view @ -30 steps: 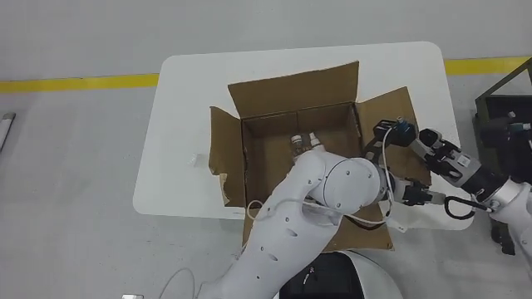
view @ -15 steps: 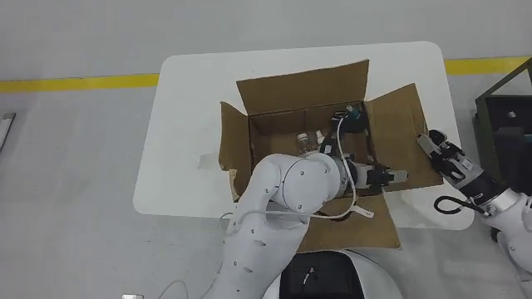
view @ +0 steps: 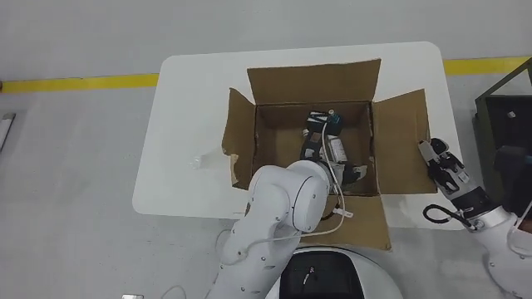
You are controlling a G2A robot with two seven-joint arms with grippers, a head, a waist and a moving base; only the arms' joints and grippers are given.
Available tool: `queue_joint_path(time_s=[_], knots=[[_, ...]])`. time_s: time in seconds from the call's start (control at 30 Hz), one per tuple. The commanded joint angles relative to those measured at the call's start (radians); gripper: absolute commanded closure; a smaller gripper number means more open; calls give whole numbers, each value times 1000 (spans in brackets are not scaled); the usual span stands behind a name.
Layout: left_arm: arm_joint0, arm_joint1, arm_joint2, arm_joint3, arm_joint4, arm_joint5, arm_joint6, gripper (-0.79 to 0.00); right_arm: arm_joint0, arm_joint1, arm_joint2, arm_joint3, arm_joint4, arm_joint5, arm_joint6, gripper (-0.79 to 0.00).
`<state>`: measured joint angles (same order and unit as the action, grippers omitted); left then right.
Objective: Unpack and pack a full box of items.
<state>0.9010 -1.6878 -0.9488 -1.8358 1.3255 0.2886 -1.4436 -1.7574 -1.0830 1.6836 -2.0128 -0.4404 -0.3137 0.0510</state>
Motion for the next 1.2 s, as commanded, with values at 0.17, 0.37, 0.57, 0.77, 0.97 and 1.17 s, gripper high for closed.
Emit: queue_joint_path(time_s=[0.17,0.37,0.57,0.77,0.97,1.17], knots=[[0,0,-1,0,-2,1,1,-785,0,0,1,0,0,1,1,0],[0,0,-1,0,-2,1,1,-785,0,0,1,0,0,1,1,0],[8,5,-14,70,107,28,35,-785,5,-3,-10,0,-8,9,6,0],[-58,-5,-2,205,211,74,4,-785,8,-7,-11,-1,-13,9,8,0],[-97,-19,6,315,236,89,3,-785,-1,-10,-5,5,-12,0,2,0],[-130,-36,13,403,195,94,22,-785,-2,-14,-1,9,-7,-8,7,0]])
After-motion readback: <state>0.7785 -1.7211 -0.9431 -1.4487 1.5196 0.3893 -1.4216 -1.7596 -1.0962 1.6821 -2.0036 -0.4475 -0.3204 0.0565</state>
